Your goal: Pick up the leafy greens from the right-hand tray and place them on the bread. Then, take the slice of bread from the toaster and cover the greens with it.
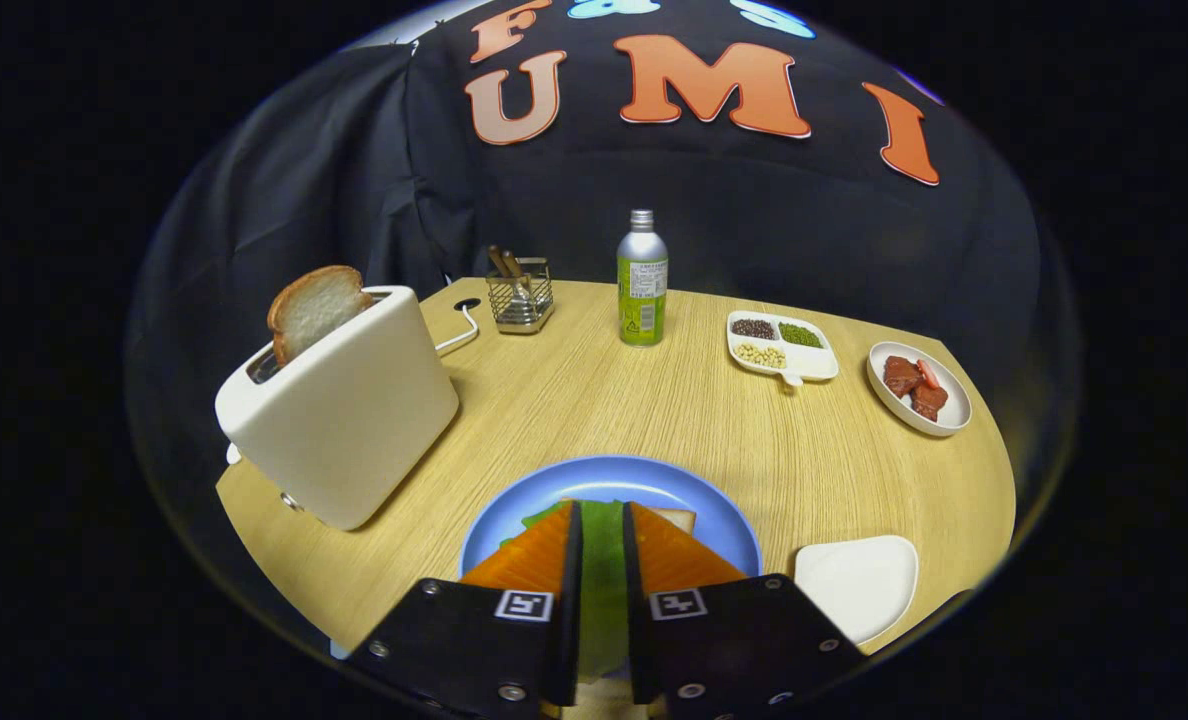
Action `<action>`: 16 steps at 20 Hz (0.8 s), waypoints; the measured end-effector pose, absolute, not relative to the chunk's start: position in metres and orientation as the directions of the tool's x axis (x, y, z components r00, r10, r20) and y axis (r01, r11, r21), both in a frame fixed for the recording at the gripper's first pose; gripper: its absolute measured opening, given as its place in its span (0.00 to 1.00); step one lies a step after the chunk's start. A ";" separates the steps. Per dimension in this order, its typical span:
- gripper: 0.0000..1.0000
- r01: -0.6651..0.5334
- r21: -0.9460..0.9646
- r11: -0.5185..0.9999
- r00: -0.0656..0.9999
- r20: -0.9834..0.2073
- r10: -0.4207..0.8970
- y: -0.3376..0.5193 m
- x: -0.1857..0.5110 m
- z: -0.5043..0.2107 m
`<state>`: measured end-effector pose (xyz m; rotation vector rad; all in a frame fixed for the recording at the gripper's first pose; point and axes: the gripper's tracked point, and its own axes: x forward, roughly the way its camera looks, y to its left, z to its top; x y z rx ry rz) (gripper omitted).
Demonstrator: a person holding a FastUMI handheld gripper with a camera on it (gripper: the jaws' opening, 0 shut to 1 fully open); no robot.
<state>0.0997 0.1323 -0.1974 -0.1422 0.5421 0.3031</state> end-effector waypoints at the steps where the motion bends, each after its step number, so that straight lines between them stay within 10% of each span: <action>1: 0.39 -0.320 -0.058 0.946 0.820 -0.518 0.246 0.135 0.102 -0.191; 7: 0.77 -0.363 -0.118 0.924 0.850 -0.449 0.277 0.169 0.111 -0.148; 16: 0.97 -0.435 -0.178 0.883 0.858 -0.378 0.347 0.240 0.111 -0.104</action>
